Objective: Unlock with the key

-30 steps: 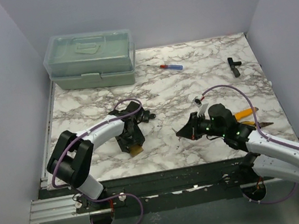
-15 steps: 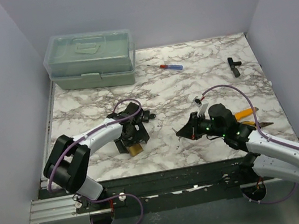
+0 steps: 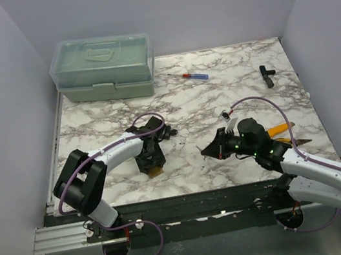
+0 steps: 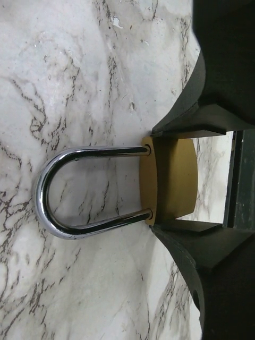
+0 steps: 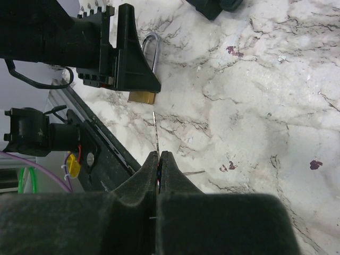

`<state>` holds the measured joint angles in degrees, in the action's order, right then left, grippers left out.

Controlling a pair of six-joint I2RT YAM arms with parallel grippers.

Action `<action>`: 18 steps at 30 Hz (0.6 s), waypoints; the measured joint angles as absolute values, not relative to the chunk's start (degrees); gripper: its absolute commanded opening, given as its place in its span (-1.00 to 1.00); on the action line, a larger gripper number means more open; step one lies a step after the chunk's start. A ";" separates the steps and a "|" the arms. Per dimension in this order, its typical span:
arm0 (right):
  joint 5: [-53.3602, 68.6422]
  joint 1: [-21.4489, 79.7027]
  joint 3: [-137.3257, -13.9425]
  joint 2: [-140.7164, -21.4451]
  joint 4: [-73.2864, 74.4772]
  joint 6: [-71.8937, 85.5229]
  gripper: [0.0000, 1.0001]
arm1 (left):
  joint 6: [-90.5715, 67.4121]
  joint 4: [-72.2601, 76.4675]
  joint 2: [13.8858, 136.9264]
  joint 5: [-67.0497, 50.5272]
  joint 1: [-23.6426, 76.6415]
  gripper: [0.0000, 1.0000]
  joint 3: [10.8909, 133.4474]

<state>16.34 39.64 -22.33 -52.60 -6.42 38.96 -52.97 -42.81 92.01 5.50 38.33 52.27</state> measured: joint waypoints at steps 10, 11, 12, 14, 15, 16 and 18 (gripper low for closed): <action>16.36 39.64 -22.33 -54.13 -6.37 38.98 -0.99 | -52.62 -42.61 91.18 6.07 38.65 -1.00 52.05; 16.36 39.64 -22.33 -54.26 -6.39 38.98 -0.99 | -52.62 -42.57 91.05 6.07 38.68 -1.00 52.01; 16.36 39.64 -22.33 -54.41 -6.46 39.00 -0.99 | -52.62 -42.54 90.87 6.11 38.70 -1.00 51.92; 16.38 39.64 -22.33 -54.70 -6.76 39.07 -0.99 | -52.64 -42.30 90.39 6.15 38.72 -1.00 51.62; 16.40 39.64 -22.33 -54.81 -7.01 39.22 -0.99 | -52.64 -42.15 90.06 6.15 38.72 -1.00 51.42; 16.47 39.64 -22.33 -54.87 -7.25 39.33 -0.99 | -52.69 -41.78 89.45 6.15 38.76 -1.00 51.11; 17.15 39.64 -22.33 -54.87 -7.90 39.51 -0.99 | -52.93 -40.77 88.47 6.07 38.83 -1.00 50.89</action>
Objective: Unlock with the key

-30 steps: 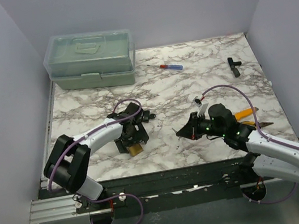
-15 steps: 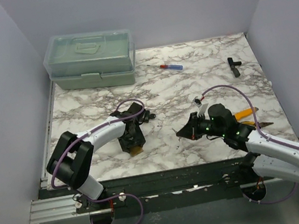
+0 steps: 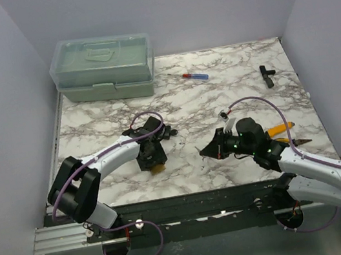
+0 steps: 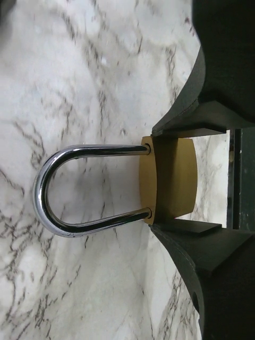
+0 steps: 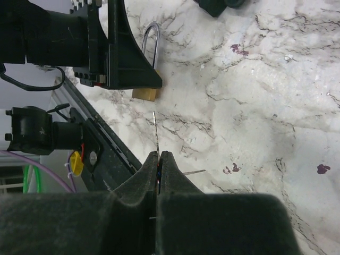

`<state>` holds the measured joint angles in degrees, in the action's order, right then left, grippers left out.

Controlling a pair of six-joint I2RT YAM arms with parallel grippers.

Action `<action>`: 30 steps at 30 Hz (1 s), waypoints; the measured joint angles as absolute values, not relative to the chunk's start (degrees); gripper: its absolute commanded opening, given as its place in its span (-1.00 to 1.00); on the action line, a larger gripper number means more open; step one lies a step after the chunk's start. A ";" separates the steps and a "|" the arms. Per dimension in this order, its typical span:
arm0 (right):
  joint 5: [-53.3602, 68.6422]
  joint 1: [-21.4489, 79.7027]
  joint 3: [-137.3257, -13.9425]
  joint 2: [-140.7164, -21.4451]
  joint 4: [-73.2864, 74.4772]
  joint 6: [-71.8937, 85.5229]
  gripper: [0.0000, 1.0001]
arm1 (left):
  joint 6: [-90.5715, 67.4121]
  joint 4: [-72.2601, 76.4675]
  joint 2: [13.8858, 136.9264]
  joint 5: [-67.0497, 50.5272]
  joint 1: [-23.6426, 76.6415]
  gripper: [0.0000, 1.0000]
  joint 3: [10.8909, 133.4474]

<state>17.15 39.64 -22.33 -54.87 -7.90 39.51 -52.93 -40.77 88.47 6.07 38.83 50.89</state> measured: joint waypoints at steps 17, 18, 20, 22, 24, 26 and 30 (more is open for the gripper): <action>23.38 39.64 -24.49 -59.96 -13.67 39.57 -0.99 | -58.92 -35.59 75.77 5.69 39.13 -1.00 52.93; 23.66 39.64 -24.58 -60.16 -13.82 39.59 -1.00 | -59.53 -35.31 74.89 5.63 39.13 -1.00 52.93; 24.16 39.64 -24.82 -60.55 -14.00 39.64 -0.99 | -60.45 -34.63 73.80 5.39 39.13 -1.00 52.93; 24.75 39.64 -25.10 -60.84 -14.20 39.97 -0.99 | -61.41 -33.56 72.62 4.93 39.13 -1.00 52.93; 25.34 39.64 -25.26 -61.12 -14.46 40.38 -0.99 | -62.37 -32.64 71.75 4.01 39.13 -1.00 52.93; 26.33 39.64 -25.52 -61.63 -14.79 40.77 -0.99 | -63.24 -31.51 70.89 2.87 39.13 -1.00 52.75; 27.99 39.75 -26.22 -62.46 -15.51 41.63 -0.99 | -64.53 -29.61 70.00 -0.43 39.00 -1.00 52.45</action>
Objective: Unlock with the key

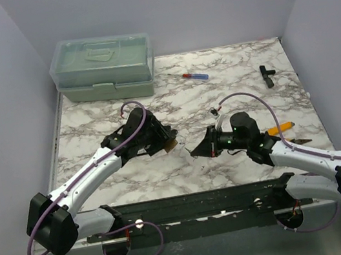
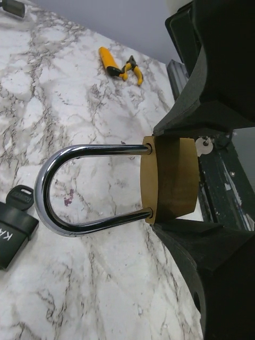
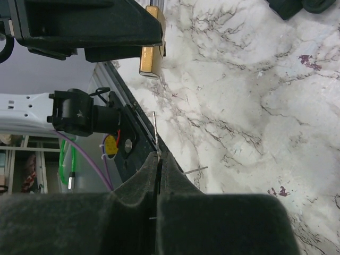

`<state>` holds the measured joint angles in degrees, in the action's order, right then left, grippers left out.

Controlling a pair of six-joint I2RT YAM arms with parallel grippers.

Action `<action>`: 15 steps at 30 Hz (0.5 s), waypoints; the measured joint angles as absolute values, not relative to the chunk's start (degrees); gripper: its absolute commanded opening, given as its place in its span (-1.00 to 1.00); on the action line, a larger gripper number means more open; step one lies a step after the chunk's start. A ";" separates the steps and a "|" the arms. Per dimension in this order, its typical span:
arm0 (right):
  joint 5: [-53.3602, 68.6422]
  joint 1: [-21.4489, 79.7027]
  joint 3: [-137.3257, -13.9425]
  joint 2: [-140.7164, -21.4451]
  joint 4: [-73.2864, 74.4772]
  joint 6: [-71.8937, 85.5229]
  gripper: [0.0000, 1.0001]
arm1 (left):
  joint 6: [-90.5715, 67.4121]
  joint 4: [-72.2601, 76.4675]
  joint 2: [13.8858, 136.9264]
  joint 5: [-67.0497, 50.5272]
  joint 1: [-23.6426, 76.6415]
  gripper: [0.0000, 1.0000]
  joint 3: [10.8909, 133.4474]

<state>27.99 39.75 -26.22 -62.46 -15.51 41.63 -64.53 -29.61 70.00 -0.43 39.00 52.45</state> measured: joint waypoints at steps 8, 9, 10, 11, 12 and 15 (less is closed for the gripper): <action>29.98 40.95 -27.18 -63.81 -17.06 42.00 -0.99 | -65.58 -27.05 69.95 -6.68 37.85 -1.00 51.46; 30.15 41.01 -27.18 -63.99 -17.12 42.00 -0.99 | -65.84 -26.35 69.95 -7.55 37.65 -1.00 51.05; 30.26 41.21 -27.18 -64.16 -17.15 42.00 -0.99 | -66.11 -25.82 69.93 -8.25 37.54 -1.00 50.68; 30.35 41.30 -27.22 -64.36 -17.15 41.98 -0.99 | -66.50 -25.30 69.93 -8.91 37.41 -1.00 50.26; 30.39 41.36 -27.38 -64.62 -17.12 41.98 -0.99 | -67.00 -24.49 69.87 -9.89 37.19 -1.00 49.63; 30.48 41.85 -28.42 -65.56 -17.17 41.93 -0.99 | -68.31 -22.33 69.76 -12.23 36.77 -1.00 48.10</action>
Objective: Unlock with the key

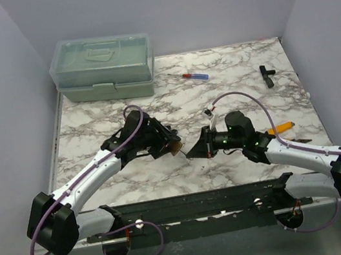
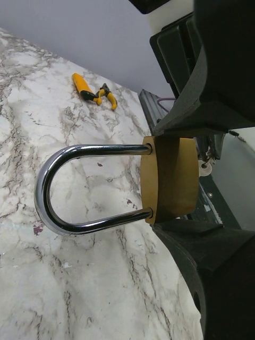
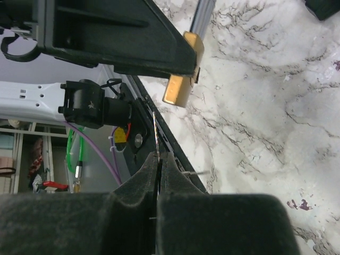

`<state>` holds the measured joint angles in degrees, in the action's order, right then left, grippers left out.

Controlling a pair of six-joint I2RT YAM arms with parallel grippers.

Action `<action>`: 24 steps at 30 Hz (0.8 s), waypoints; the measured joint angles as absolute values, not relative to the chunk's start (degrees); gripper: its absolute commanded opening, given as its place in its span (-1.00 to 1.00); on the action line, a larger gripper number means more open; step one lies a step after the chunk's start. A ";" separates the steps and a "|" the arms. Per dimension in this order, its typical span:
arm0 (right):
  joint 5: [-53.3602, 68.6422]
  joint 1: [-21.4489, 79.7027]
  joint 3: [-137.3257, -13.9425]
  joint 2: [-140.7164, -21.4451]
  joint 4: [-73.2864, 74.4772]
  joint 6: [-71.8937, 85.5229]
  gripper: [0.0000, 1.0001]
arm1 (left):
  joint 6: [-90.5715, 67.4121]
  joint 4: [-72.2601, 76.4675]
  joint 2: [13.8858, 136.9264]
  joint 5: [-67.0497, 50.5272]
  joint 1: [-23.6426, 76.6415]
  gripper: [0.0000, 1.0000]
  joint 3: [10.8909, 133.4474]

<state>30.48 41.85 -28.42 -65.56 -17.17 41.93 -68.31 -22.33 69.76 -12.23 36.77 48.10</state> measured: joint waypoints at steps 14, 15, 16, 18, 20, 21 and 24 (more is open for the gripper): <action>29.82 43.48 -30.17 -67.51 -16.64 39.55 -0.99 | -71.40 -17.37 68.97 -16.51 34.59 -1.00 45.25; 29.67 43.53 -30.24 -67.51 -16.62 39.33 -0.99 | -71.48 -17.21 68.82 -16.56 34.46 -1.00 44.99; 29.63 43.57 -30.28 -67.53 -16.62 39.16 -0.99 | -71.57 -16.95 68.71 -16.62 34.26 -1.00 44.71; 29.41 43.57 -30.50 -67.64 -16.58 38.89 -0.99 | -71.68 -16.53 68.64 -16.78 34.06 -1.00 44.16; 29.21 43.57 -30.59 -67.79 -16.60 38.83 -0.99 | -71.83 -16.21 68.58 -17.04 33.82 -1.00 43.55; 29.10 43.57 -30.61 -67.85 -16.58 38.74 -0.99 | -71.90 -16.08 68.55 -17.12 33.80 -1.00 43.24; 28.34 43.57 -30.85 -68.12 -16.58 38.39 -0.99 | -72.01 -15.92 68.42 -17.37 33.76 -1.00 42.87</action>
<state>28.34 43.57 -30.85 -68.12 -16.58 38.39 -72.01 -15.92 68.42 -17.37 33.76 42.87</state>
